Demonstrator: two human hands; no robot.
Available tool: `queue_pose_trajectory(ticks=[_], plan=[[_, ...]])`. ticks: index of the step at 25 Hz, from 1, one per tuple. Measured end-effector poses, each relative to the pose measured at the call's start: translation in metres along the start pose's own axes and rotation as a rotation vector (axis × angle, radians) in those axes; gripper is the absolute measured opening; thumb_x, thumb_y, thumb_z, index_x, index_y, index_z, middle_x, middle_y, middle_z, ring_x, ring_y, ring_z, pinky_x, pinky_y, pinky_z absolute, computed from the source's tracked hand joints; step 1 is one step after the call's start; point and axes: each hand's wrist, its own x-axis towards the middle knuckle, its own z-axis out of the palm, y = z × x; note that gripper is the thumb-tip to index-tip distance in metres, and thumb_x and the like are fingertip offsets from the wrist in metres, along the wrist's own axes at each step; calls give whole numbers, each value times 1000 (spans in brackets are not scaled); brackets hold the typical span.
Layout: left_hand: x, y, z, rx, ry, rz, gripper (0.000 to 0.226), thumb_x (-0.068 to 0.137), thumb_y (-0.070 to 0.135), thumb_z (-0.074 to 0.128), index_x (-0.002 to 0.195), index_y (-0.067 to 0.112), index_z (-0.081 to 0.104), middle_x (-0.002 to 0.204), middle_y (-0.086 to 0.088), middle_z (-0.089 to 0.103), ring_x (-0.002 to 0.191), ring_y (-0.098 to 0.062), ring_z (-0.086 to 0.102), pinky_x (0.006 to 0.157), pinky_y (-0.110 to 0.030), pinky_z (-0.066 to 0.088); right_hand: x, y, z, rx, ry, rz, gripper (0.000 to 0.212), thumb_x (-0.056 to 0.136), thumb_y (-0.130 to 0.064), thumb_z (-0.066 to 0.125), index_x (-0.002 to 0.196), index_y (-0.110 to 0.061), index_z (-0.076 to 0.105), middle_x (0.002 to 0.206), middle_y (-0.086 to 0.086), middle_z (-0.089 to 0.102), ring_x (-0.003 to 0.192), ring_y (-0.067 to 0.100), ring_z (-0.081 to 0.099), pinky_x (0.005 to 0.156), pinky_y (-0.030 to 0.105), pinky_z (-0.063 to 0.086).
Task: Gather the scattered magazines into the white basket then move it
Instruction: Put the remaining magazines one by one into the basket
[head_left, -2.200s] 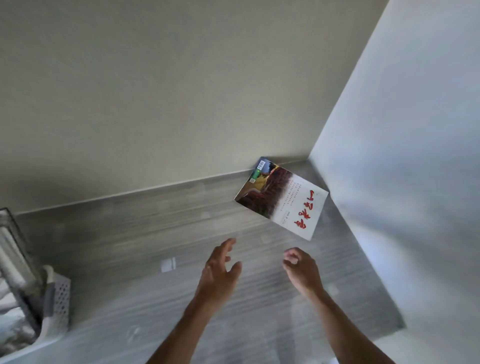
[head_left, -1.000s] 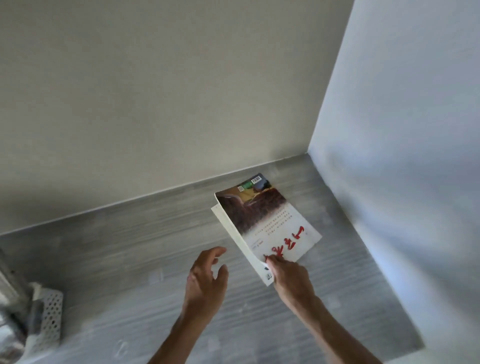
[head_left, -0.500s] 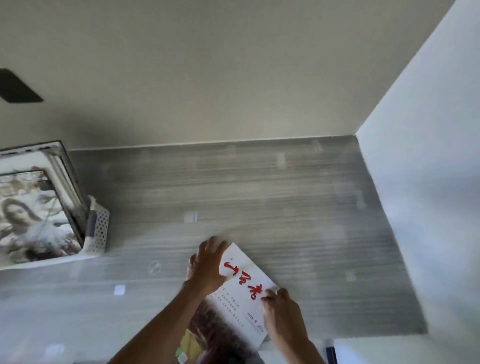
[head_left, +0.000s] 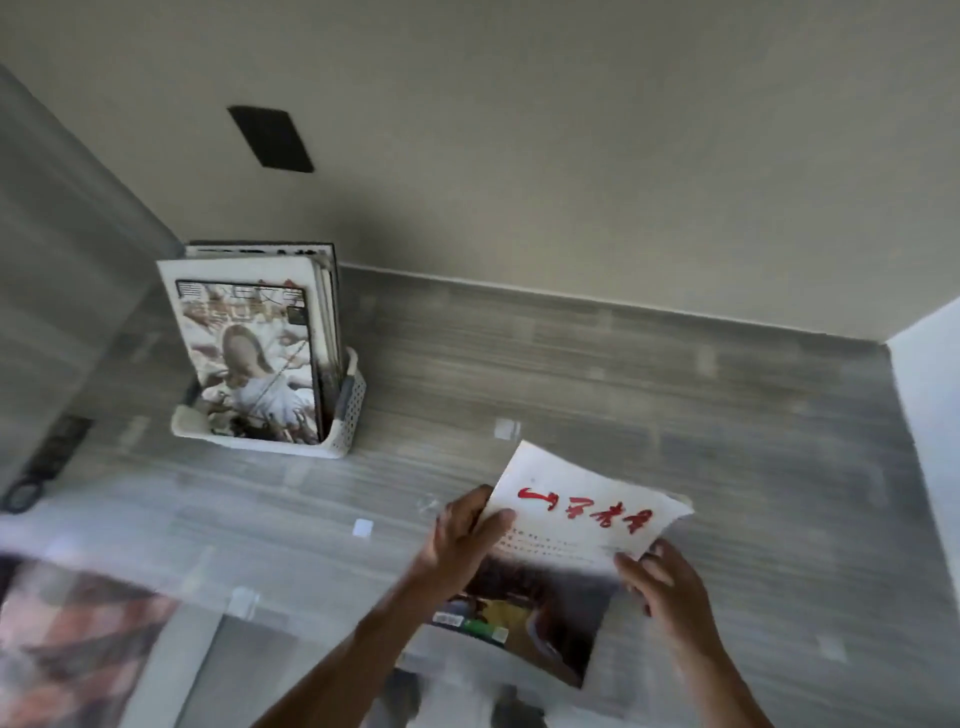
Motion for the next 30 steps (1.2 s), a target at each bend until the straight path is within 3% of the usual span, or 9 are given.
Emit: queue_pose_trajectory(ticks=[3,6,10,14,19,21,24,27,30], plan=[[-9,27,-68,-198,193,-7,23,86,26,65,96,5,67,86,-24,69,77,-24,60,65,-47,50,-6,-62,57,104,-266,-56,12,85,-1,67,96,3,66,52,2,65,39,13,55,36,19,39],[-9,46,-139,-371,403,-9,14,92,9,59,100,-1,64,97,-24,69,87,-34,63,79,-60,52,-28,-120,122,119,-327,-216,12,91,-7,63,96,-16,69,65,-2,73,47,13,64,41,22,49],[10,56,-271,-280,635,68,17,93,17,56,106,15,67,104,-13,73,99,-36,67,83,-55,55,-52,-201,231,128,-418,-450,22,93,-14,61,89,-32,72,77,-6,76,53,11,65,46,21,50],[40,60,-377,-193,655,178,28,92,17,54,92,40,70,87,18,76,79,0,71,61,-24,56,-63,-255,334,237,-355,-459,18,92,-16,63,91,-32,71,82,-3,76,56,11,65,47,21,52],[61,-4,-429,106,721,57,16,89,22,59,102,29,54,97,6,63,87,-20,63,67,-36,53,-50,-248,413,124,-40,-343,22,91,-14,64,110,-22,60,109,9,69,73,23,66,58,34,53],[50,-49,-419,346,621,42,13,88,22,58,100,20,54,96,1,59,86,-21,60,68,-32,48,-51,-219,417,-125,195,-429,33,86,-15,68,116,-18,55,113,8,66,80,27,67,69,35,51],[24,-94,-392,681,229,145,15,86,22,58,96,21,69,106,3,72,99,-19,67,95,-33,44,-74,-158,416,-654,-51,-760,20,83,-27,71,102,-23,66,91,-3,75,75,17,70,77,26,43],[21,-106,-383,737,235,173,17,91,23,55,91,19,71,112,4,72,105,-17,65,109,-39,33,-79,-125,409,-988,-117,-942,25,79,-38,68,102,-27,71,91,-8,75,78,17,70,93,35,36],[2,-104,-380,790,147,128,18,91,28,54,95,24,71,109,7,73,102,-12,65,114,-40,30,-94,-112,399,-1042,-109,-880,26,78,-40,68,103,-32,67,91,-13,71,77,14,68,79,37,47]])
